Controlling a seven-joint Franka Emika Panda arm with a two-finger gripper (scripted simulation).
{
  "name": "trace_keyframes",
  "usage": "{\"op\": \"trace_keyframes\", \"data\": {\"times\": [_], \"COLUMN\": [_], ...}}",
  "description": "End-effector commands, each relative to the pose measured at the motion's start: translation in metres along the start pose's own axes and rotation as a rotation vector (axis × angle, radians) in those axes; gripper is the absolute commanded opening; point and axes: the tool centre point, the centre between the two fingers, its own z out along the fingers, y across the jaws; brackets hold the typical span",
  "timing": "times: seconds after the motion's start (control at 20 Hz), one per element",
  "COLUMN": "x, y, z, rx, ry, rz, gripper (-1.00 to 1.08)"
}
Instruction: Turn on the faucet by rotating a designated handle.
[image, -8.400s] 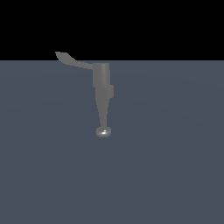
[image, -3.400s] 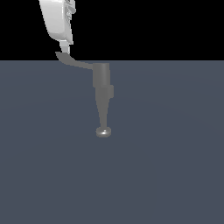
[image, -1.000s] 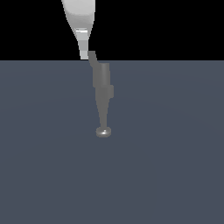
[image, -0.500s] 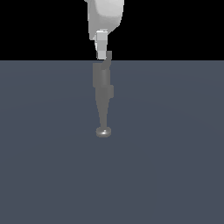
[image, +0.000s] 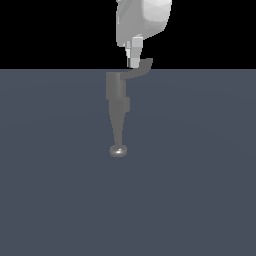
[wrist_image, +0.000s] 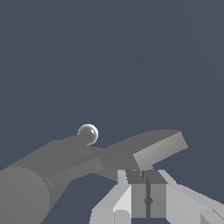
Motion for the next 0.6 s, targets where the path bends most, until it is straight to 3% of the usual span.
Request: {"op": "trace_keyframes", "data": {"times": [0.0,0.55], "x": [0.005,0.037], "y": [-0.003,-0.027], "z": [0.0,0.001], "rx": [0.0,-0.001], "ry": [0.0,0.0], "rz": [0.002,0.014], "gripper": [-1.0,-1.0]}}
